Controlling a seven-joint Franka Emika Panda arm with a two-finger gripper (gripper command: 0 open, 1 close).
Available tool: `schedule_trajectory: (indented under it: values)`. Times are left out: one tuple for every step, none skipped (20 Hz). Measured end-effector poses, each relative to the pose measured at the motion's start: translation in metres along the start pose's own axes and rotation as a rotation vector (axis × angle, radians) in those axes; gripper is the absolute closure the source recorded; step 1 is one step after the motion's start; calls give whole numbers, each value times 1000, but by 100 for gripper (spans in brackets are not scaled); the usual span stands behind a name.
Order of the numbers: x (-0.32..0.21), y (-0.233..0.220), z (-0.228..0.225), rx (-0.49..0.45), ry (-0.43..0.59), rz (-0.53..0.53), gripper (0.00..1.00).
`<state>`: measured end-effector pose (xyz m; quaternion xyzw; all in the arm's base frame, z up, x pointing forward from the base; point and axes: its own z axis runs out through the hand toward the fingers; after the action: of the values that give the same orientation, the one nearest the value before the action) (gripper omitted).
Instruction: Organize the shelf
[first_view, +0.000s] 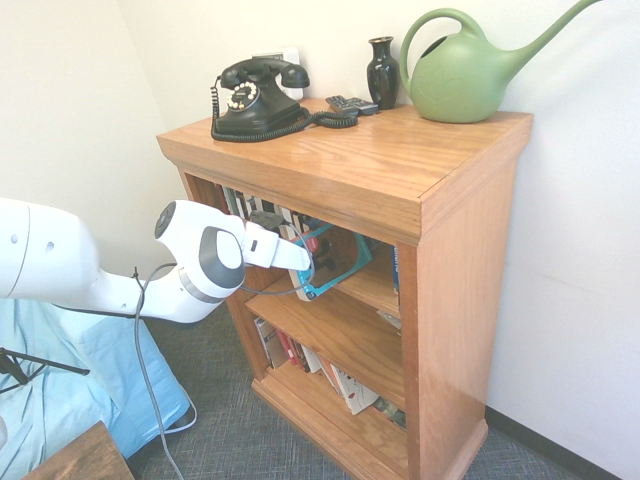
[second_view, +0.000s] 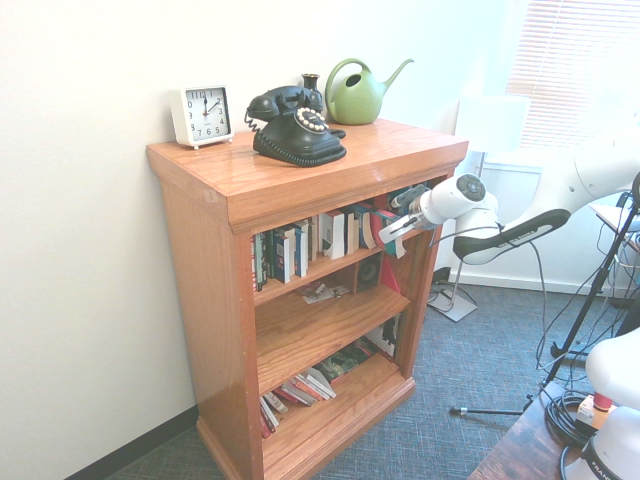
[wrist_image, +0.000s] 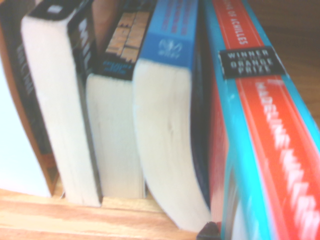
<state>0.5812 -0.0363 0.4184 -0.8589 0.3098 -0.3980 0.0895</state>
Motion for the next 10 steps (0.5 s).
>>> schedule_trajectory:
  values:
    - [-1, -1, 0, 1, -1, -1, 0]
    - [-2, -2, 0, 3, -2, -2, 0]
    - [-3, -3, -1, 7, -5, -3, 0]
    - [-6, -4, -2, 14, -9, -3, 0]
    - [-9, -5, -4, 30, -17, 13, 0]
    - [-10, -3, -8, 53, -22, 26, 0]
    - [-14, 0, -12, 60, -21, 21, 0]
    - [-23, 2, -17, 58, -25, 15, 0]
    - [-31, 4, -20, 58, -30, 17, 0]
    - [-37, 7, -25, 62, -32, 30, 0]
